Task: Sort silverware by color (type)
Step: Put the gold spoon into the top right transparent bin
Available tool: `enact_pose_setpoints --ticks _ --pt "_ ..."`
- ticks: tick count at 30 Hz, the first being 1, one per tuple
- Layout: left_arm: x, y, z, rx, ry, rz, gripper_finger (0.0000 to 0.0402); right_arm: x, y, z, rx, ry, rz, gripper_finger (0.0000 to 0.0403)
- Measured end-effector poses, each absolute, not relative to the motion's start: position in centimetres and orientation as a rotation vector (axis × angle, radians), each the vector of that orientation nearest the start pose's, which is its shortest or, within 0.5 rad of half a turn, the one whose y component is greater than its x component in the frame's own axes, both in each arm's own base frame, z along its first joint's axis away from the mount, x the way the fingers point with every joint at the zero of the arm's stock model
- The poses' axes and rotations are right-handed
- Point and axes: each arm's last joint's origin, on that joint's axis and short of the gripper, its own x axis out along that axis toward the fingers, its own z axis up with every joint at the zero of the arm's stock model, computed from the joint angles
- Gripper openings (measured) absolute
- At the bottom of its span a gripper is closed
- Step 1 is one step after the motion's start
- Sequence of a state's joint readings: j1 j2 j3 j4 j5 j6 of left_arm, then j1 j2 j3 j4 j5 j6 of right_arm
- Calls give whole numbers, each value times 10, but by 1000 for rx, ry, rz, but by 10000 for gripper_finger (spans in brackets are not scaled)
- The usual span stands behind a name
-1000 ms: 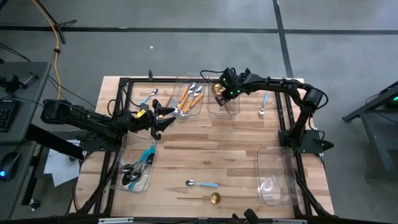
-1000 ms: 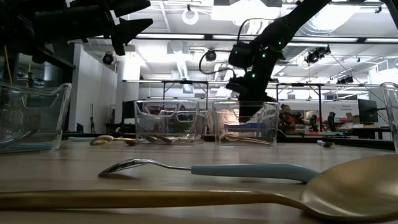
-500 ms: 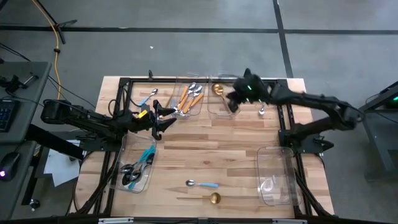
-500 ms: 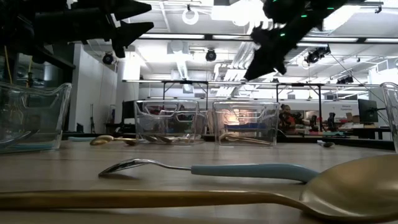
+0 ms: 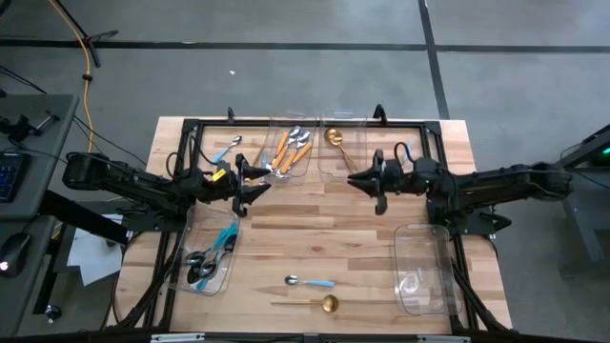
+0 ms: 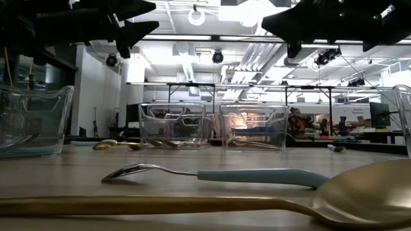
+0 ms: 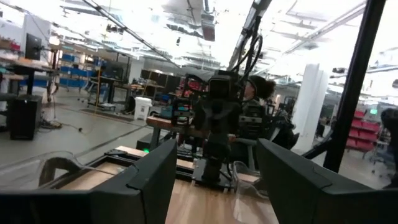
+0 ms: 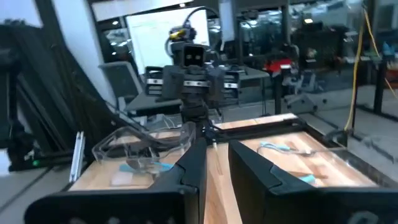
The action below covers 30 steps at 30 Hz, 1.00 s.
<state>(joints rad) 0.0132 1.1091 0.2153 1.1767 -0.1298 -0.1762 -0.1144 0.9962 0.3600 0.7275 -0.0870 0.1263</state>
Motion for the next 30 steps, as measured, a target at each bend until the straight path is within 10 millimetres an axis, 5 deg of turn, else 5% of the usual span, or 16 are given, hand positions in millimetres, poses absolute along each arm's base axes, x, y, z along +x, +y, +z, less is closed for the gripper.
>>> enact_pose_setpoints --ticks 30 --pt "195 7 212 -135 -278 137 211 210 -12 230 13 -60 10 53"
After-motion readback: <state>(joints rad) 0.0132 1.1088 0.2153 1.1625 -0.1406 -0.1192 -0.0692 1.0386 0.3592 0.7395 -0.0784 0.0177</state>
